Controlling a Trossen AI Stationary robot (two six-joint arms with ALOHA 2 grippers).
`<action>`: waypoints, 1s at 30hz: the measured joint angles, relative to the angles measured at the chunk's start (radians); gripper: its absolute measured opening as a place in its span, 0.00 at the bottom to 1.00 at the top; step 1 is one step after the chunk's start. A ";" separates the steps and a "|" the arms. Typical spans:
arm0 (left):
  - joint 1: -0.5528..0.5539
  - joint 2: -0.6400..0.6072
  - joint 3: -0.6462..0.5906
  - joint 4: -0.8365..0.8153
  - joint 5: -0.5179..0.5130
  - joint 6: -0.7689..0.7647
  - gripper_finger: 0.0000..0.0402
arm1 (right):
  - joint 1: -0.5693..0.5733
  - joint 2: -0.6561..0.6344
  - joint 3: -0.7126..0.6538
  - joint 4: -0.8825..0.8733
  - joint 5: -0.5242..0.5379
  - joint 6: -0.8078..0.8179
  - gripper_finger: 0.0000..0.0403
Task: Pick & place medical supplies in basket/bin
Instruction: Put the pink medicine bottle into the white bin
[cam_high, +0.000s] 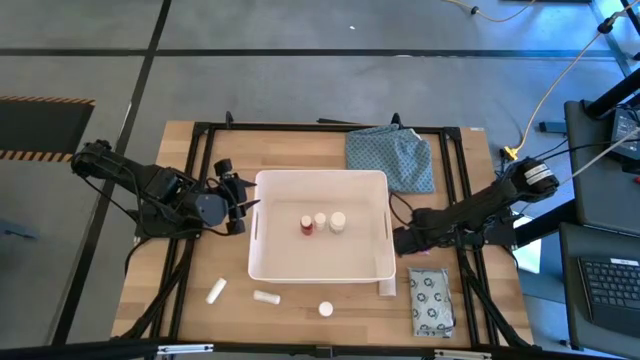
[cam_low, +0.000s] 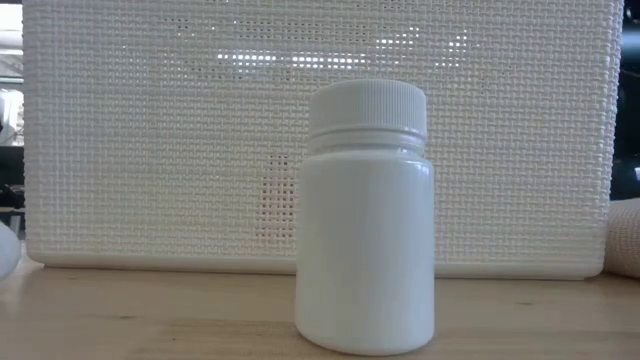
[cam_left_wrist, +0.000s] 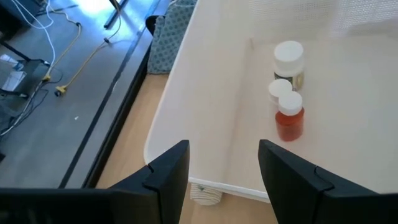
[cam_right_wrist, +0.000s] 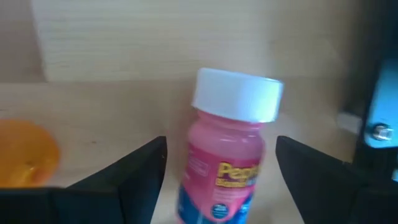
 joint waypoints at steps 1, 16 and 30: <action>0.000 0.000 0.000 0.000 0.000 0.000 0.46 | 0.000 0.002 0.000 0.006 0.003 -0.012 0.75; 0.000 0.000 0.000 0.000 -0.001 -0.001 0.46 | 0.000 0.004 -0.001 0.012 -0.001 -0.124 0.43; 0.000 0.000 0.000 0.000 -0.001 -0.002 0.46 | 0.000 -0.098 0.036 -0.069 -0.053 -0.248 0.43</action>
